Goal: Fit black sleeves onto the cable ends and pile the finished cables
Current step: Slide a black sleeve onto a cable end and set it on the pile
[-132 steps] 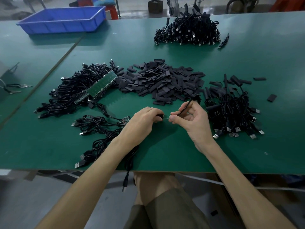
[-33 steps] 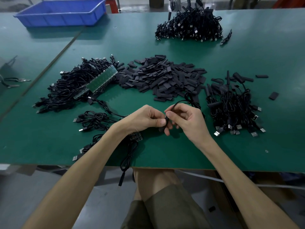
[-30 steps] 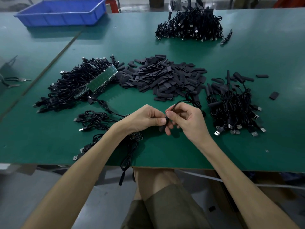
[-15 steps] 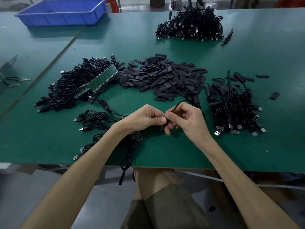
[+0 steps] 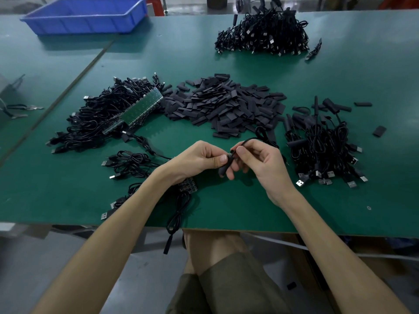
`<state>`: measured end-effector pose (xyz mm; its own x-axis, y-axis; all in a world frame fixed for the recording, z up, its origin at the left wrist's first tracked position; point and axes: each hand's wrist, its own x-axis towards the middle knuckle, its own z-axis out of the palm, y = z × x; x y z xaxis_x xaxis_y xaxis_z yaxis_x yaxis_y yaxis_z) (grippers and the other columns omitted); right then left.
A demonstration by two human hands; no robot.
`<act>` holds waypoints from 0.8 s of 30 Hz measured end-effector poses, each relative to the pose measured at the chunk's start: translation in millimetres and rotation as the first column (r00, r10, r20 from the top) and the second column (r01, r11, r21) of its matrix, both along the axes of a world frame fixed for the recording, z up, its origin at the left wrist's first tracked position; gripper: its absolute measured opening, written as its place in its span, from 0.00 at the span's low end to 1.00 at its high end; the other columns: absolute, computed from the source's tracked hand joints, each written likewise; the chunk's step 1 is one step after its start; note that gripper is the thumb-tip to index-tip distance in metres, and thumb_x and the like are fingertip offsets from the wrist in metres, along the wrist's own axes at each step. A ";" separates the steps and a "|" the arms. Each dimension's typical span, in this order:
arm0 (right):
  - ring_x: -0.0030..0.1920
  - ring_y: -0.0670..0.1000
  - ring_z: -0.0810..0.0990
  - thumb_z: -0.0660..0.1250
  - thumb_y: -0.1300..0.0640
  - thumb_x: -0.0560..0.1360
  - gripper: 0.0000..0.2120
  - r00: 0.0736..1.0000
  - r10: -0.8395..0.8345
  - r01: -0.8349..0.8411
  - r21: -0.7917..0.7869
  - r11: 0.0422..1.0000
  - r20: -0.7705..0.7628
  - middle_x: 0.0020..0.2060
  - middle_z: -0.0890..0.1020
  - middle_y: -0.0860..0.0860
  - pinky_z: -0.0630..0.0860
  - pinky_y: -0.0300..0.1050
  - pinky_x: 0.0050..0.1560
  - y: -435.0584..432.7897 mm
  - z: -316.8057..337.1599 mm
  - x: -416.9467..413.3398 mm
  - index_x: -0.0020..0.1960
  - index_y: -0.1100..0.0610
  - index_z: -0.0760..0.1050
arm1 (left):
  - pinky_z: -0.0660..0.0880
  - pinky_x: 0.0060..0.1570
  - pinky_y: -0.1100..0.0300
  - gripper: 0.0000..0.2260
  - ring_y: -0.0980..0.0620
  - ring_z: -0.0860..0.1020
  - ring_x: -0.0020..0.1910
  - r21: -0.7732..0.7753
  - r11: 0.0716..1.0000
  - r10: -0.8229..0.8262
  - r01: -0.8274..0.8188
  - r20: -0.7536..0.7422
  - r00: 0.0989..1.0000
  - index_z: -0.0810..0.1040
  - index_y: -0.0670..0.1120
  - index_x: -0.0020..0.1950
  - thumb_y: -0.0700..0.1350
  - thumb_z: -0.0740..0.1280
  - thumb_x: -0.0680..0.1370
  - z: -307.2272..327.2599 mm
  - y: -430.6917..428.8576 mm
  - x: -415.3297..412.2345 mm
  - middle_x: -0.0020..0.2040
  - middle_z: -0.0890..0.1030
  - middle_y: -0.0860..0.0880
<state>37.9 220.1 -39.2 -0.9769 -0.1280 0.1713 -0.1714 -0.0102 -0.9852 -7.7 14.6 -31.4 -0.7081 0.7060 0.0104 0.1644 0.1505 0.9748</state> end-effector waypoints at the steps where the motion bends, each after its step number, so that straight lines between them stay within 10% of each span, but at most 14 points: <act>1: 0.37 0.48 0.81 0.68 0.60 0.82 0.06 1.000 -0.001 0.001 0.001 1.000 0.000 0.34 0.84 0.51 0.76 0.42 0.39 0.1 0.1 0.0 0.52 0.62 0.82 | 0.73 0.52 0.65 0.18 0.54 0.81 0.43 0.000 1.000 -0.001 0.001 0.001 1.000 0.80 0.28 0.50 0.44 0.63 0.83 -0.5 -0.3 -0.3 0.44 0.86 0.49; 24: 0.34 0.54 0.86 0.69 0.68 0.80 0.03 0.996 0.081 -0.082 -0.021 0.996 -0.034 0.35 0.83 0.58 0.76 0.33 0.38 -3.9 7.7 3.4 0.49 0.68 0.78 | 0.70 0.46 0.72 0.10 0.59 0.78 0.40 0.015 1.000 0.011 -0.012 0.054 0.998 0.83 0.39 0.50 0.41 0.63 0.83 2.7 -1.3 0.6 0.40 0.85 0.52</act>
<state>41.3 216.2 -31.5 -0.9571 -0.2029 0.2070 -0.2015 -0.0476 -0.9783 -7.2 13.3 -28.7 -0.7161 0.6978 -0.0175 0.1095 0.1370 0.9845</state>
